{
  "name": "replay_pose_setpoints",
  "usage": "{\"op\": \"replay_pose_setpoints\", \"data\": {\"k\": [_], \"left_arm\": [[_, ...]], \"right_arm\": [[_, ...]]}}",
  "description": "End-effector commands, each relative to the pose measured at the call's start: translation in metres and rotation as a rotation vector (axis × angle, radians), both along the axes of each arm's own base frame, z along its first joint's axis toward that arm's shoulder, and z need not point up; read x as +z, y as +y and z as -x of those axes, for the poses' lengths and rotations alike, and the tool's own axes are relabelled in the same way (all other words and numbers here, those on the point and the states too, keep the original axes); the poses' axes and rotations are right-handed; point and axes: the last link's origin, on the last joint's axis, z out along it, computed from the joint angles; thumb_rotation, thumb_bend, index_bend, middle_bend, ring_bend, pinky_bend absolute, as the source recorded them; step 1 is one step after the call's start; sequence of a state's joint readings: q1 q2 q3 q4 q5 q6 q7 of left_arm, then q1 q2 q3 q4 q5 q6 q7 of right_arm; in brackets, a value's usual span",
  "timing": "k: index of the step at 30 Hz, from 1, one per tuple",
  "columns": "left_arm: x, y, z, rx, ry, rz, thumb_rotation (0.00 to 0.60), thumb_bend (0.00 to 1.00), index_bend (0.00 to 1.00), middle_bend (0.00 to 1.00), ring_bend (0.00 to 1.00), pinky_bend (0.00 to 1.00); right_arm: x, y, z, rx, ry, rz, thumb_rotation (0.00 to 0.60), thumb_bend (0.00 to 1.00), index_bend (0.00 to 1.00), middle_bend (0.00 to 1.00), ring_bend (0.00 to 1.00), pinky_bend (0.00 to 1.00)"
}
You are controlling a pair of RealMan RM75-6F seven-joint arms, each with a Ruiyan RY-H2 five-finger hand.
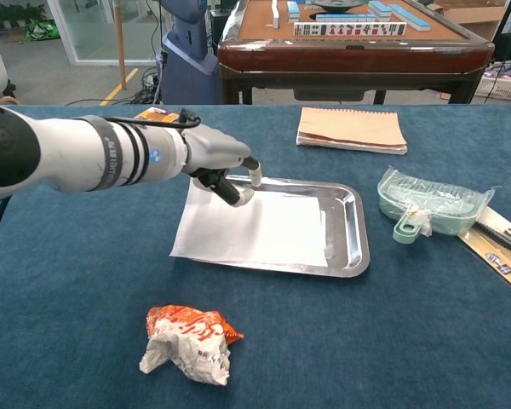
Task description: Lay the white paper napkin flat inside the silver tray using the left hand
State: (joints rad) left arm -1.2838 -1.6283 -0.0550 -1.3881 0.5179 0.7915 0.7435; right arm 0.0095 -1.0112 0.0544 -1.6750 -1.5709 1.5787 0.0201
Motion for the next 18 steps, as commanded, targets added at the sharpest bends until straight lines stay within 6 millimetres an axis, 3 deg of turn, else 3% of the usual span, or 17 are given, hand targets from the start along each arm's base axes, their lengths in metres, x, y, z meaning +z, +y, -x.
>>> {"op": "replay_pose_setpoints", "data": {"k": [1, 12, 18], "left_arm": [[0.012, -0.005, 0.01, -0.02, 0.033, -0.008, 0.225, 0.48, 0.21, 1.0, 1.0, 1.0], [0.034, -0.022, 0.034, -0.035, 0.127, -0.001, 0.224, 0.47, 0.21, 1.0, 1.0, 1.0], [0.033, -0.027, 0.039, -0.044, 0.143, 0.009, 0.226, 0.47, 0.22, 1.0, 1.0, 1.0]], "right_arm": [[-0.001, 0.0, 0.0, 0.002, -0.001, -0.002, 0.6, 0.16, 0.2, 0.26, 0.11, 0.17], [-0.002, -0.002, -0.001, 0.008, -0.002, -0.008, 0.6, 0.16, 0.2, 0.26, 0.11, 0.17], [-0.002, -0.001, -0.002, 0.011, -0.002, -0.007, 0.6, 0.16, 0.2, 0.26, 0.11, 0.17]]}}
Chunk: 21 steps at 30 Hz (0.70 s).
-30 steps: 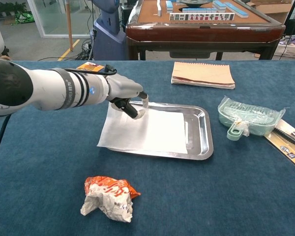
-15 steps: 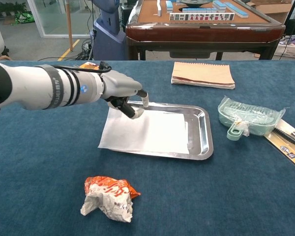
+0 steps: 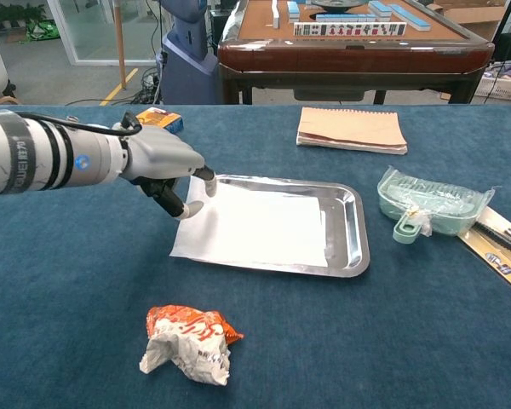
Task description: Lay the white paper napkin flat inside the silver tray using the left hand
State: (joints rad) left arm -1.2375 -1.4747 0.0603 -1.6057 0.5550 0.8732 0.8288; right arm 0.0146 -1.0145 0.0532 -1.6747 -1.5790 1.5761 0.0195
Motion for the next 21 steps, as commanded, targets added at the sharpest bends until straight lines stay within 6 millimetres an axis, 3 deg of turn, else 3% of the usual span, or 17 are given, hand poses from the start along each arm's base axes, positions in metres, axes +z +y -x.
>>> {"op": "replay_pose_setpoints", "data": {"k": [1, 21], "left_arm": [[-0.002, -0.001, 0.001, 0.0, 0.002, 0.005, 0.225, 0.47, 0.22, 1.0, 1.0, 1.0], [-0.023, 0.004, 0.0, 0.009, 0.012, 0.021, 0.25, 0.47, 0.22, 1.0, 1.0, 1.0]], "right_arm": [[0.0, 0.0, 0.0, 0.0, -0.001, 0.0, 0.6, 0.16, 0.2, 0.26, 0.11, 0.17], [0.004, 0.005, 0.002, -0.008, 0.0, 0.016, 0.6, 0.16, 0.2, 0.26, 0.12, 0.17]]}}
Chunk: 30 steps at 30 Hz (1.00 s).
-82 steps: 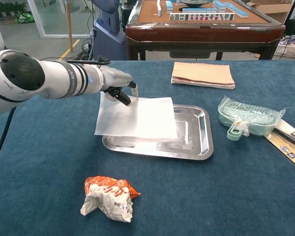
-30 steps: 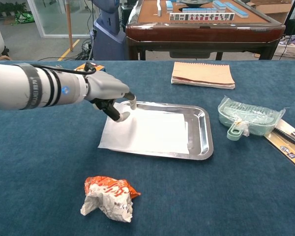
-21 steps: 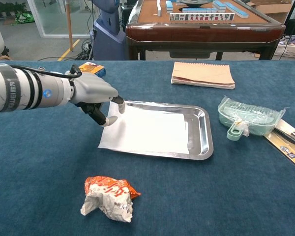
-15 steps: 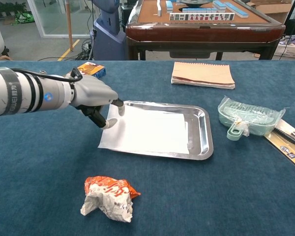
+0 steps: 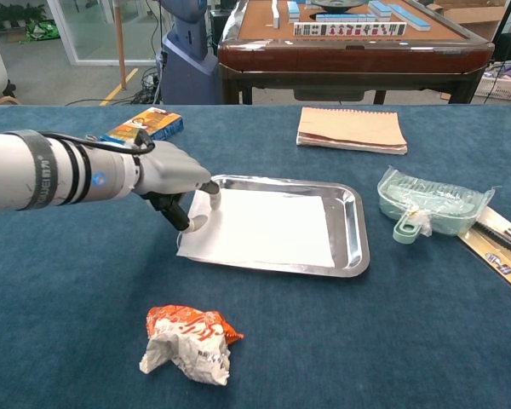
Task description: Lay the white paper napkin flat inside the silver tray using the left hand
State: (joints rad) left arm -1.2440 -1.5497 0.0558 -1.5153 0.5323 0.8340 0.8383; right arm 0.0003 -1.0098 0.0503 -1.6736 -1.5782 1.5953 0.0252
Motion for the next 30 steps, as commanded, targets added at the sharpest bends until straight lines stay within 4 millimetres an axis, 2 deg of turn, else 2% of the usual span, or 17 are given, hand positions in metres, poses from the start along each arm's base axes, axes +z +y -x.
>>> {"op": "replay_pose_setpoints", "data": {"k": [1, 30], "left_arm": [[-0.002, 0.001, -0.001, 0.002, -0.005, 0.001, 0.249, 0.47, 0.22, 1.0, 1.0, 1.0], [-0.018, 0.012, -0.012, 0.0, -0.018, -0.012, 0.25, 0.47, 0.22, 1.0, 1.0, 1.0]], "right_arm": [[0.001, 0.001, 0.0, -0.001, 0.001, 0.002, 0.6, 0.16, 0.2, 0.26, 0.11, 0.17], [0.005, 0.007, 0.002, -0.019, 0.002, 0.024, 0.6, 0.16, 0.2, 0.26, 0.11, 0.17]]}}
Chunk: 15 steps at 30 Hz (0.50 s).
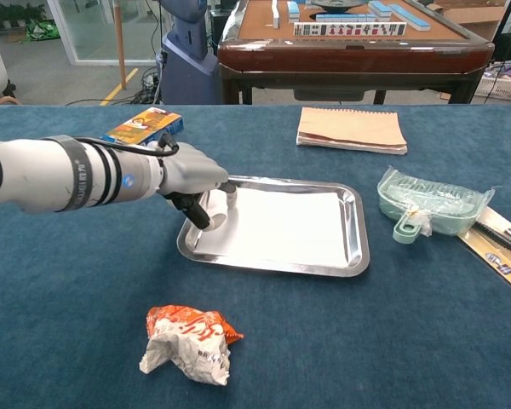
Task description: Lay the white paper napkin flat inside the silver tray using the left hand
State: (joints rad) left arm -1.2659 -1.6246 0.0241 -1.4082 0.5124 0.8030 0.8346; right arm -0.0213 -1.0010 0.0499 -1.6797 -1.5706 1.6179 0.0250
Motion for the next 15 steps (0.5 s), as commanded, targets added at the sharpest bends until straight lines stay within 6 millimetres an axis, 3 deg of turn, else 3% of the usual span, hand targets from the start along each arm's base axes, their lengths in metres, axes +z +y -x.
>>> {"op": "replay_pose_setpoints", "data": {"k": [1, 15], "left_arm": [[-0.0006, 0.0011, -0.0004, 0.001, 0.001, -0.003, 0.25, 0.47, 0.22, 1.0, 1.0, 1.0], [-0.0035, 0.0039, -0.0034, -0.006, 0.008, -0.013, 0.249, 0.47, 0.21, 1.0, 1.0, 1.0]], "right_arm": [[-0.0001, 0.0004, 0.0006, -0.002, -0.001, 0.0, 0.6, 0.16, 0.2, 0.26, 0.11, 0.17], [0.0002, 0.0, 0.0014, -0.006, 0.0, 0.002, 0.6, 0.16, 0.2, 0.26, 0.11, 0.17]]}}
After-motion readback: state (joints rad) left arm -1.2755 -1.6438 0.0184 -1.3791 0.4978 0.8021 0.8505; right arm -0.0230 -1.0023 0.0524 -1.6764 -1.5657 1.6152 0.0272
